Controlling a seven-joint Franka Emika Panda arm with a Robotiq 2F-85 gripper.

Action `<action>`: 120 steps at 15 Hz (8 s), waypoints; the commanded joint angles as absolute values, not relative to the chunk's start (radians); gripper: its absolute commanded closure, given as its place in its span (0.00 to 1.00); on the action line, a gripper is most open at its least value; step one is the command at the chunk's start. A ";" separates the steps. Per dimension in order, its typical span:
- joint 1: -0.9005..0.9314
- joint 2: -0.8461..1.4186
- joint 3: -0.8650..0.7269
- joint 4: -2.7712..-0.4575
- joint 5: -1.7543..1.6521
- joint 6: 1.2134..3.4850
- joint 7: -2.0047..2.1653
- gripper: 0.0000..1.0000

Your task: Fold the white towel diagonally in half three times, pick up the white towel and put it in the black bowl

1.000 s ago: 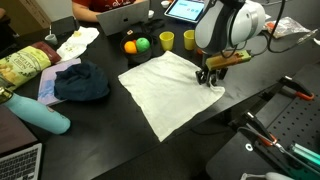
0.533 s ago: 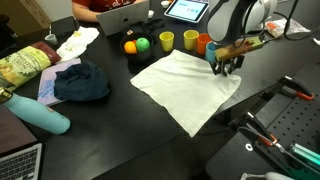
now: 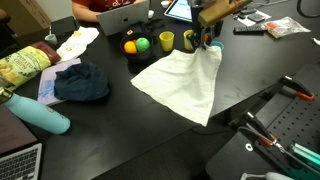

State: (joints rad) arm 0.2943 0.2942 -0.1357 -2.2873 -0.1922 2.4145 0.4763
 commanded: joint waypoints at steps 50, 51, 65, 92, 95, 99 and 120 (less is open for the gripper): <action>0.098 0.657 0.205 -2.388 0.093 2.913 -0.078 0.26; 0.099 0.657 0.204 -2.394 0.089 2.928 -0.075 0.34; 0.182 0.460 0.072 -2.432 0.019 2.666 0.051 0.97; 0.310 0.947 -0.029 -1.472 -0.361 2.225 0.132 0.42; 0.281 0.881 0.020 -1.549 -0.308 2.160 0.083 0.19; 0.276 0.792 0.082 -1.663 -0.281 2.166 0.006 0.00; 0.370 0.969 0.181 -1.475 -0.557 2.332 -0.457 0.00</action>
